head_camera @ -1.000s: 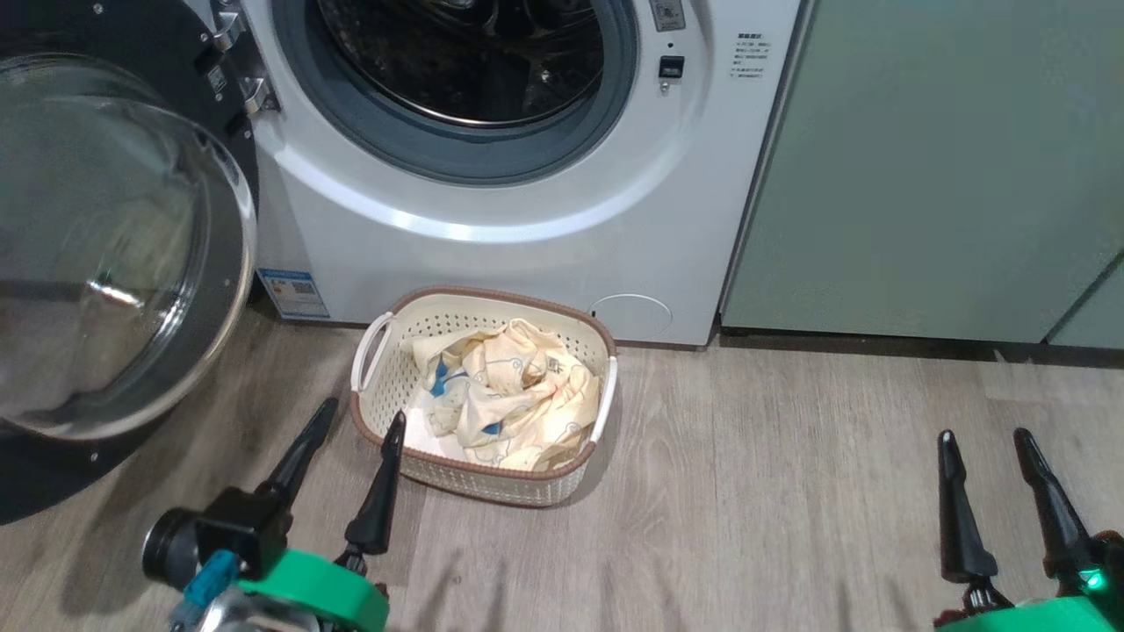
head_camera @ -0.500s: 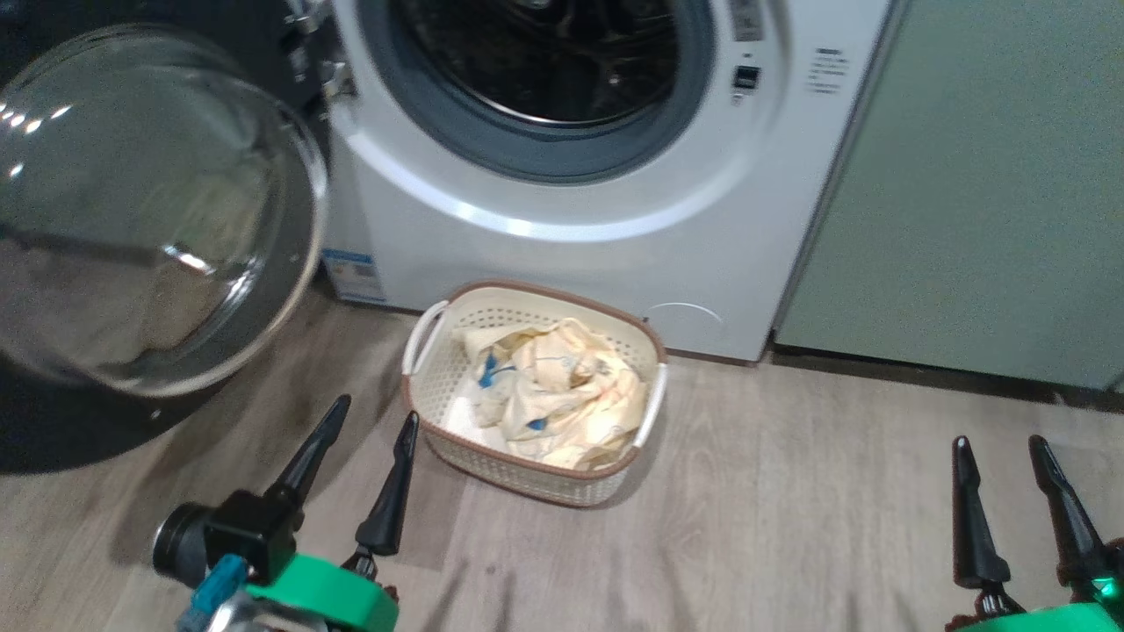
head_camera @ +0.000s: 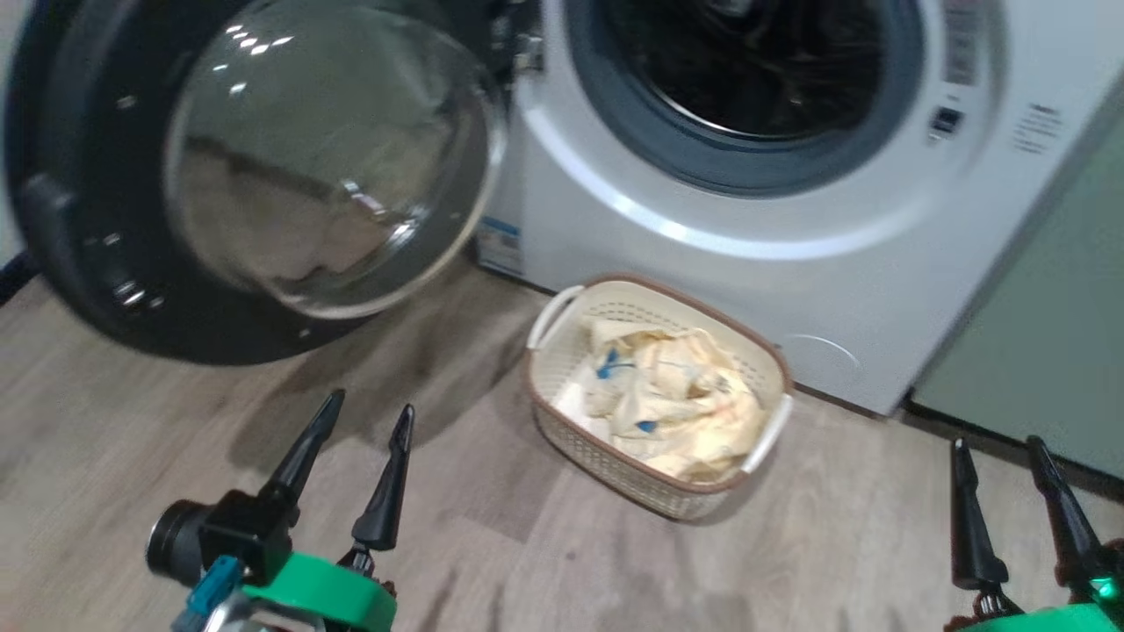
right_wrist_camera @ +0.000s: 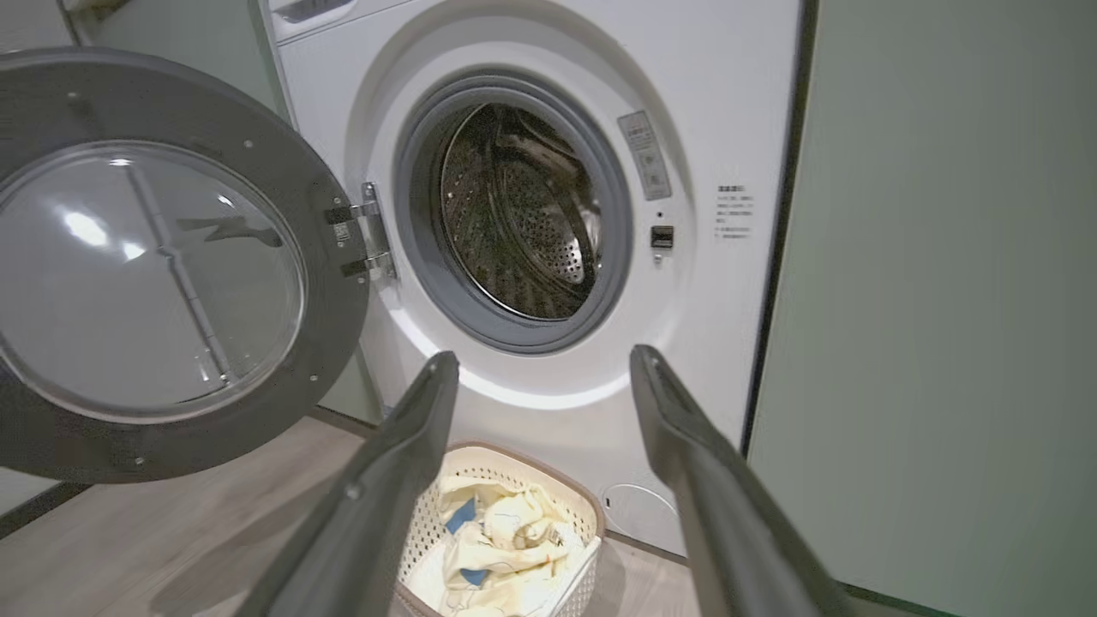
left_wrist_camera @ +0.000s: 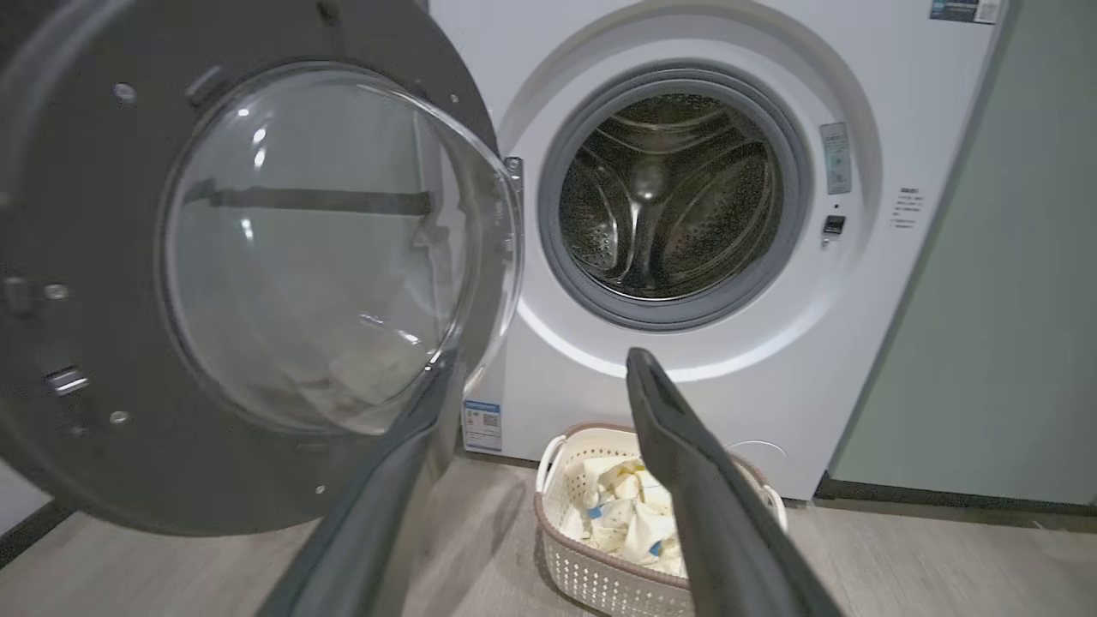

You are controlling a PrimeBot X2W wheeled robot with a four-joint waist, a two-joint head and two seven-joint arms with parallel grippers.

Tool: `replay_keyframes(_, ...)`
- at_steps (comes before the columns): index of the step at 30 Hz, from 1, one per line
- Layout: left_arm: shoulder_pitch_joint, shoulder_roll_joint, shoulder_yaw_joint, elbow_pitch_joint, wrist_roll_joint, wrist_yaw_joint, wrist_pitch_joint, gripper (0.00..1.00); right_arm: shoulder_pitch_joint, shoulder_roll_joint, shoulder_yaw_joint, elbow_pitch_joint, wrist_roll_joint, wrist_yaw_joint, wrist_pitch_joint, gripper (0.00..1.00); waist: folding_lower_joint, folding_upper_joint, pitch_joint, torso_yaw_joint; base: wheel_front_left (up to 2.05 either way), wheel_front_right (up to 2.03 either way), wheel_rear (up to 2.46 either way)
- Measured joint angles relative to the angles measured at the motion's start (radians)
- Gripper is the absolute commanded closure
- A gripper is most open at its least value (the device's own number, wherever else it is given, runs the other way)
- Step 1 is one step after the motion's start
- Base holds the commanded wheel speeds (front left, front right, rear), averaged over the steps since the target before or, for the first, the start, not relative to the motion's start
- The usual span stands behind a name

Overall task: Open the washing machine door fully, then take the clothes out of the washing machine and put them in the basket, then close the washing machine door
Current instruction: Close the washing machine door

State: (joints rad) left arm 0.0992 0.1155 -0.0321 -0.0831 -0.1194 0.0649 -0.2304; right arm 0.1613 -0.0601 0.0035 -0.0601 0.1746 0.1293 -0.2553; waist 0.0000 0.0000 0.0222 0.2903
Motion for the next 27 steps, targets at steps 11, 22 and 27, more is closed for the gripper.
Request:
replay_keyframes(11, 0.004, 0.002, 0.000, -0.003, -0.010, 0.009, -0.003, 0.00, 0.000, 0.000, 0.015, 0.000, 0.000, 0.000, 0.000, 0.00, 0.0000, 0.0000, -0.011, 0.159, 0.00, 0.00, 0.00)
replay_keyframes(22, 0.007, 0.004, 0.000, -0.007, -0.015, 0.018, -0.003, 0.00, 0.000, 0.000, 0.025, 0.002, 0.000, 0.000, 0.000, 0.00, 0.0000, 0.0000, -0.005, 0.189, 0.00, 0.00, 0.00)
replay_keyframes(27, 0.009, 0.009, -0.001, -0.008, -0.021, 0.019, -0.003, 0.00, 0.000, 0.000, 0.030, 0.006, 0.000, 0.000, 0.000, 0.00, 0.0000, 0.0000, -0.006, 0.178, 0.00, 0.00, 0.00)
